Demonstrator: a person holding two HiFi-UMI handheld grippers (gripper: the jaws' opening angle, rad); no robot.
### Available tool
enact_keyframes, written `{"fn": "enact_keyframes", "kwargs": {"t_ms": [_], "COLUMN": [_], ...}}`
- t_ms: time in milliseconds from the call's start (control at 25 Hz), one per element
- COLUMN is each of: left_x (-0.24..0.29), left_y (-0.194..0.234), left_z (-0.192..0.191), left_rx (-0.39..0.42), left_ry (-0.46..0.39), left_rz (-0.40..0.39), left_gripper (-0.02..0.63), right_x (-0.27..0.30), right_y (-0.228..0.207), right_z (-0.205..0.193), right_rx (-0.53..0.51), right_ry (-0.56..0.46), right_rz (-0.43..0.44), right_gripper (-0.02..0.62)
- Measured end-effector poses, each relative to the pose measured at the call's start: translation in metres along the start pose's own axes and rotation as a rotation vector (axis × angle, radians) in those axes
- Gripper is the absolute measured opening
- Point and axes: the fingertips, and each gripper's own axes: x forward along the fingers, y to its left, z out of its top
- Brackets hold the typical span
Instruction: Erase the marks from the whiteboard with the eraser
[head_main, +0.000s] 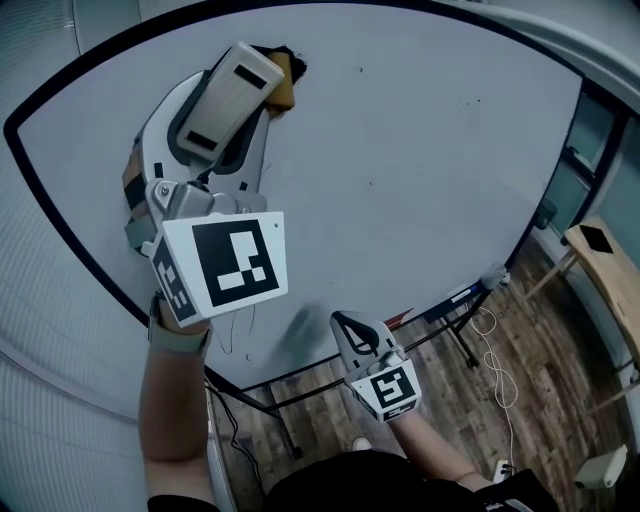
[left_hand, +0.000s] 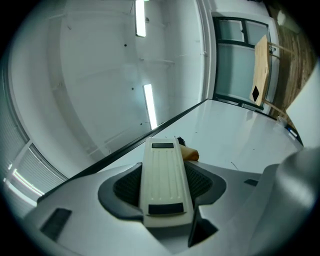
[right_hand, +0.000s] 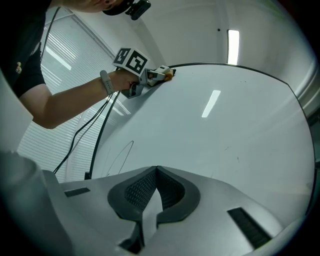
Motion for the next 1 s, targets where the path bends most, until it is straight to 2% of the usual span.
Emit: {"fn": "enact_keyframes", "kwargs": {"t_ms": [120, 400, 640, 1000], "left_x": [-0.006, -0.031, -0.126, -0.159], "left_y": [-0.004, -0.024, -0.062, -0.075], "left_z": [-0.003, -0.028, -0.103, -0.134], "left_rx": [0.025, 0.009, -0.02, -0.081], "left_ry": [-0.022, -0.021, -0.007, 0.072], "left_rz": [0.031, 0.024, 0.06, 0.074], "left_gripper": [0.264, 0.264, 0.264, 0.264], "right_x": [0.0, -0.002, 0.002, 0.008], "right_y": [-0.002, -0.002, 0.054, 0.051], "right_z": [-0.002, -0.011, -0.059, -0.029], "right_rx": [-0.001, 0.005, -0.023, 0.007], "right_ry": [0.007, 0.033, 0.072, 0.085], "right_rz": [-0.009, -0.017, 0.041, 0.129], "right_gripper": [0.026, 0.026, 0.026, 0.027]}}
